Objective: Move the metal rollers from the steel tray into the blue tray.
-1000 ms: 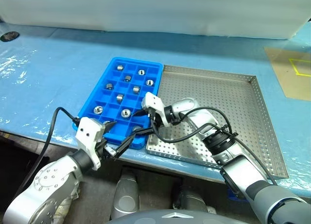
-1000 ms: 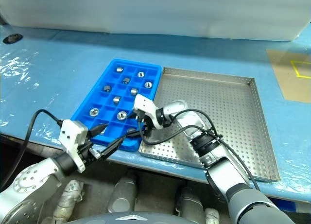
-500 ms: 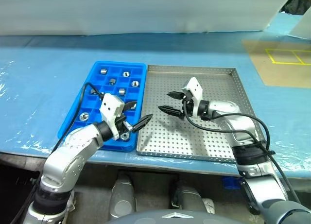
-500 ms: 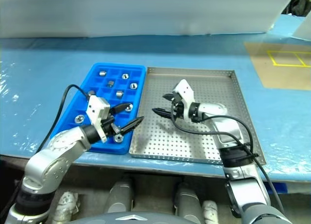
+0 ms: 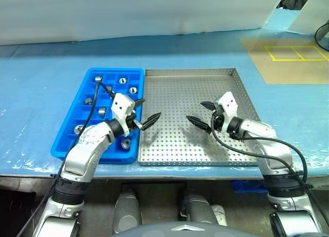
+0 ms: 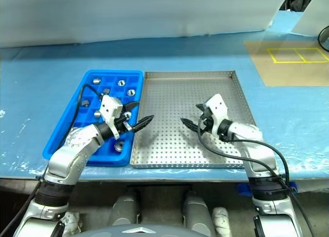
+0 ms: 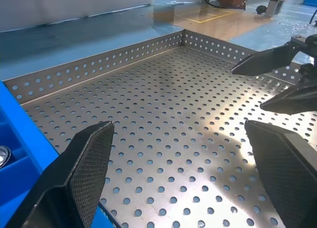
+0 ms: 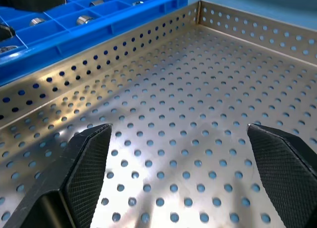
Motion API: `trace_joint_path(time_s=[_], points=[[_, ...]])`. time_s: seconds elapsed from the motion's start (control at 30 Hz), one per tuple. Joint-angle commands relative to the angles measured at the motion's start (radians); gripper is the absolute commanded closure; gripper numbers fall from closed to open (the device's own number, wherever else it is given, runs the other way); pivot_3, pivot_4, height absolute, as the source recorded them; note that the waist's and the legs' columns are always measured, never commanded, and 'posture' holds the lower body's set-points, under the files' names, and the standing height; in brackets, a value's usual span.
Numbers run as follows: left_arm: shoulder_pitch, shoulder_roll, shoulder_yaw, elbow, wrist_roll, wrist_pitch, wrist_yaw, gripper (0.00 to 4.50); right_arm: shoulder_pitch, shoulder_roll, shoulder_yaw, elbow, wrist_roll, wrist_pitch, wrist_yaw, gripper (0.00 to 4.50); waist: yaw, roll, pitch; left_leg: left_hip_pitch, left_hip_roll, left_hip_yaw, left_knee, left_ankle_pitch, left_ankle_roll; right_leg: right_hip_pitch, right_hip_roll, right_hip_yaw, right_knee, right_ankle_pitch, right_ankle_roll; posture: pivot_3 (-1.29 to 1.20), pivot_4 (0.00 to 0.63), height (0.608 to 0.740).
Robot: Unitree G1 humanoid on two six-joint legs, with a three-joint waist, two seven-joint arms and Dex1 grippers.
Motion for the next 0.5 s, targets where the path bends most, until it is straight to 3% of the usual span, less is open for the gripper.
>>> trace_joint_path(time_s=[0.03,0.5], points=[[-0.012,-0.001,-0.009,0.002,0.036,-0.065,-0.02,0.08,0.003,-0.006,-0.015,-0.053,0.008,-0.07,-0.002,0.01,-0.001,0.0,0.0,0.0,0.0,0.0,0.0,-0.001,0.001,0.0,0.0,0.0,0.0,0.0,0.0,-0.16,0.15,0.74],[0.006,-0.029,-0.011,0.001,0.052,-0.092,-0.042,0.08,-0.007,0.001,-0.04,-0.029,0.018,-0.189,-0.038,0.01,-0.003,0.0,0.0,0.001,0.0,0.0,0.0,-0.002,0.004,0.001,0.0,0.0,0.0,0.0,0.0,-0.16,0.15,0.74]])
